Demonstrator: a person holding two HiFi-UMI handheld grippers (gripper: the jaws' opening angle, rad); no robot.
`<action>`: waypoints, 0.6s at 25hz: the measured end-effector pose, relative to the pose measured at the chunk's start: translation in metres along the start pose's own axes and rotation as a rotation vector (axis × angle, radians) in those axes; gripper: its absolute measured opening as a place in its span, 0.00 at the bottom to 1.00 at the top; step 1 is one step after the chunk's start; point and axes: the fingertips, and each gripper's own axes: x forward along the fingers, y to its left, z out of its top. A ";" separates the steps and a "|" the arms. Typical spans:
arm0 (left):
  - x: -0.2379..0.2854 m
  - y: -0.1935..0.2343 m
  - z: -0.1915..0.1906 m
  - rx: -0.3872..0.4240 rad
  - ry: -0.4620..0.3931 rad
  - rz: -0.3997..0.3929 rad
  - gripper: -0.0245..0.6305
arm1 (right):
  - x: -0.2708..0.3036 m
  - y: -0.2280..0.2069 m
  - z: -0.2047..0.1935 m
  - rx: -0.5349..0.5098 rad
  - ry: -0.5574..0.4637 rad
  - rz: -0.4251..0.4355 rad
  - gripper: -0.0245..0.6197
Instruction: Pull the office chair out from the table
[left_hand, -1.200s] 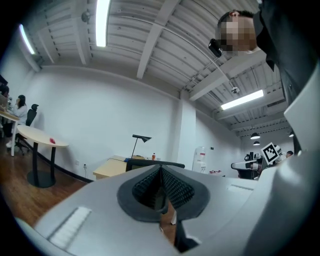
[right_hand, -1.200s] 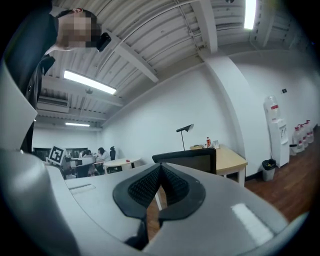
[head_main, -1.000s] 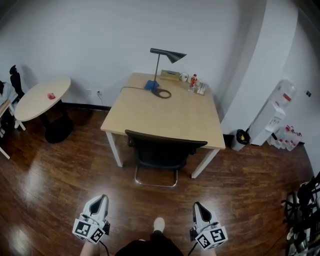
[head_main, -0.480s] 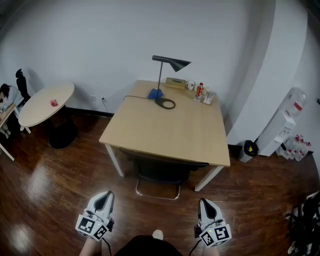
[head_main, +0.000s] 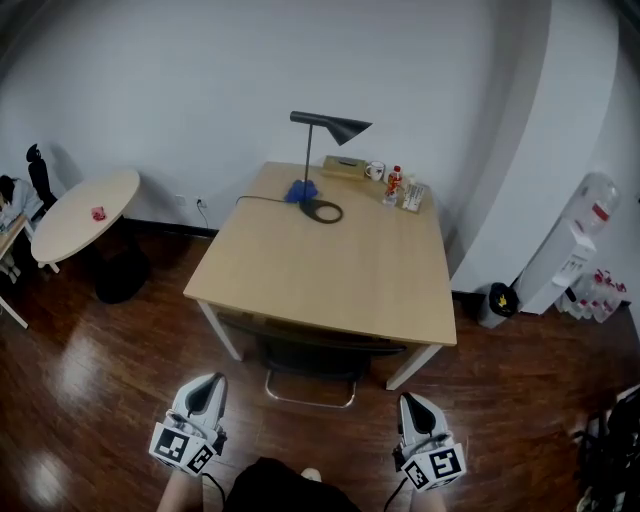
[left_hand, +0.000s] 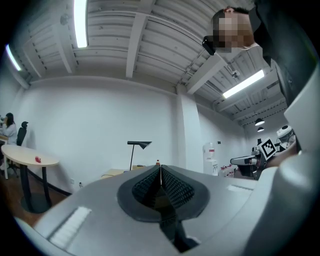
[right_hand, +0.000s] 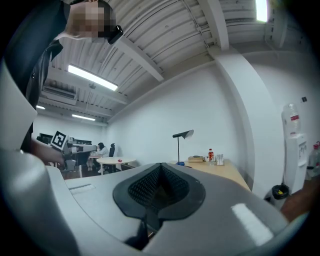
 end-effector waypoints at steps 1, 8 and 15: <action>0.003 0.001 -0.002 0.003 0.010 -0.002 0.04 | 0.003 -0.002 0.000 0.003 -0.002 0.005 0.06; 0.028 0.025 -0.017 0.008 0.048 0.006 0.04 | 0.034 -0.019 -0.005 0.026 0.002 -0.006 0.06; 0.080 0.043 -0.014 0.034 0.034 -0.075 0.04 | 0.072 -0.034 0.003 -0.014 0.029 -0.021 0.08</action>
